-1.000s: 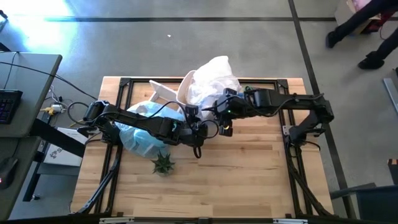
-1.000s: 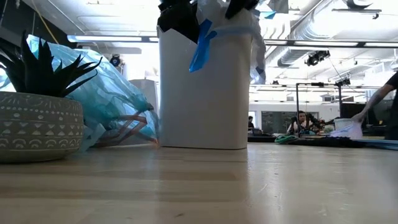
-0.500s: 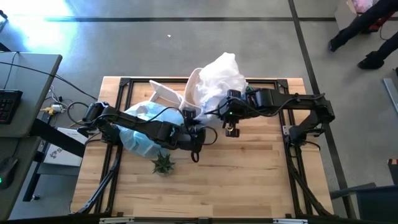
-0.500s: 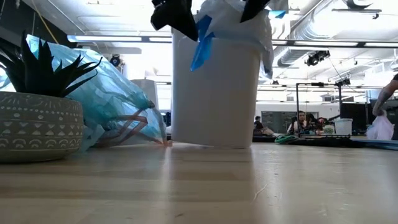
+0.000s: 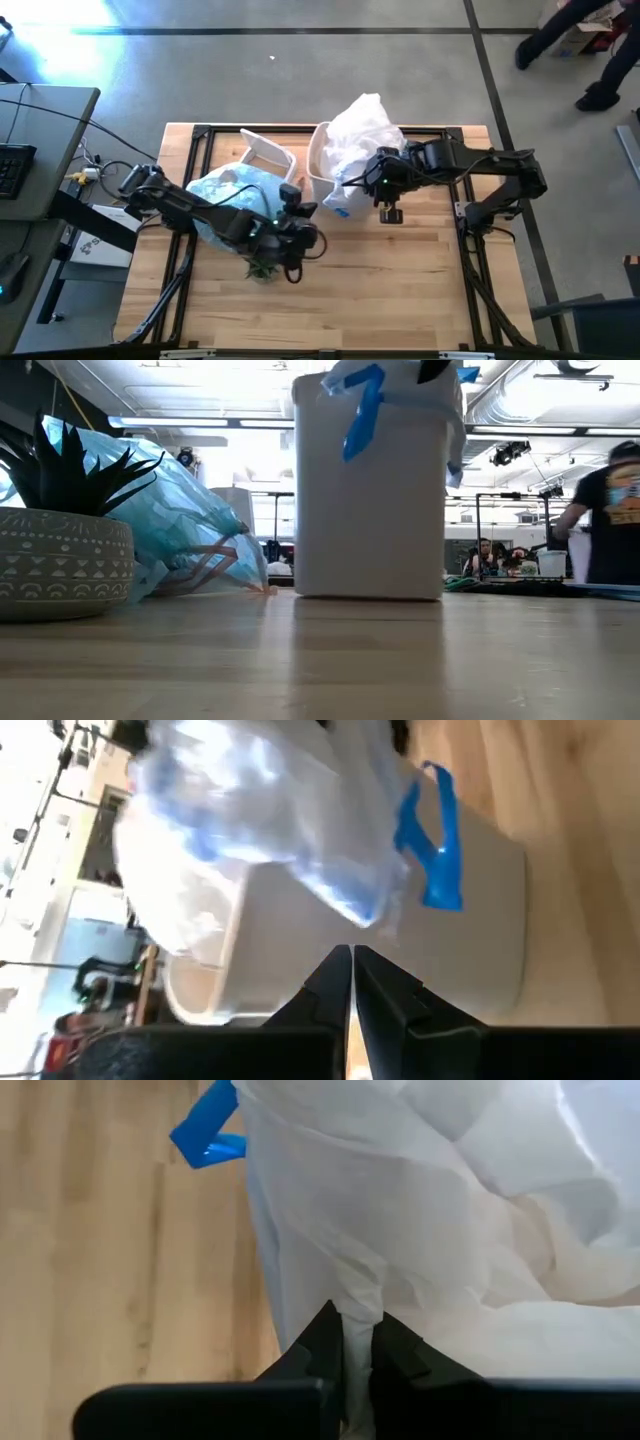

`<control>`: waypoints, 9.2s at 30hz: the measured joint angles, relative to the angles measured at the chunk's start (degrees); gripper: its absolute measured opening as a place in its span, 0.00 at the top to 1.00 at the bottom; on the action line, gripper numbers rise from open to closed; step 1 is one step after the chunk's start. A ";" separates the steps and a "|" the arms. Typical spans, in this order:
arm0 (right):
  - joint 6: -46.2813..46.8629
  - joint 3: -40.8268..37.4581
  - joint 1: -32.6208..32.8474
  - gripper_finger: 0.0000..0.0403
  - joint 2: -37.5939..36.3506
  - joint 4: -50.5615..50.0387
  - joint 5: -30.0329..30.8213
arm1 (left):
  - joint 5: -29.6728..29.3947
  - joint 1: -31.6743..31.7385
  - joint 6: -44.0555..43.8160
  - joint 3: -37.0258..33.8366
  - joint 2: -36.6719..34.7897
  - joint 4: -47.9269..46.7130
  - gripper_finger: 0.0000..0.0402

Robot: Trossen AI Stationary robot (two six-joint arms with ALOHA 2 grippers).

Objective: Place trash/remove bag and relplace
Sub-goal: Insert the new trash bag into the trash bin

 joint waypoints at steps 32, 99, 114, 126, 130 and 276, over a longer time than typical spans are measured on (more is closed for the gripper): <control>0.20 0.02 0.04 1.00 -1.23 1.64 -3.22 | 27.51 15.80 3.60 0.02 -6.84 33.60 0.50; -0.53 0.13 -0.36 0.99 2.60 4.78 -2.92 | 19.70 15.27 -41.83 -12.54 -21.05 -6.43 1.00; 1.14 0.11 1.82 0.99 2.57 3.24 -5.85 | 30.45 30.31 -33.62 -35.56 -29.24 32.22 1.00; 1.54 0.07 1.92 0.99 2.18 1.37 -6.61 | 38.38 32.99 -32.71 -35.65 -30.95 34.95 0.83; 1.26 0.07 1.92 0.99 2.05 1.35 -6.67 | 38.03 34.11 -34.00 -35.63 -30.97 31.51 0.69; -25.95 24.41 -43.63 1.00 24.42 5.97 -46.79 | 25.53 20.47 -23.69 -35.60 -29.38 31.16 0.47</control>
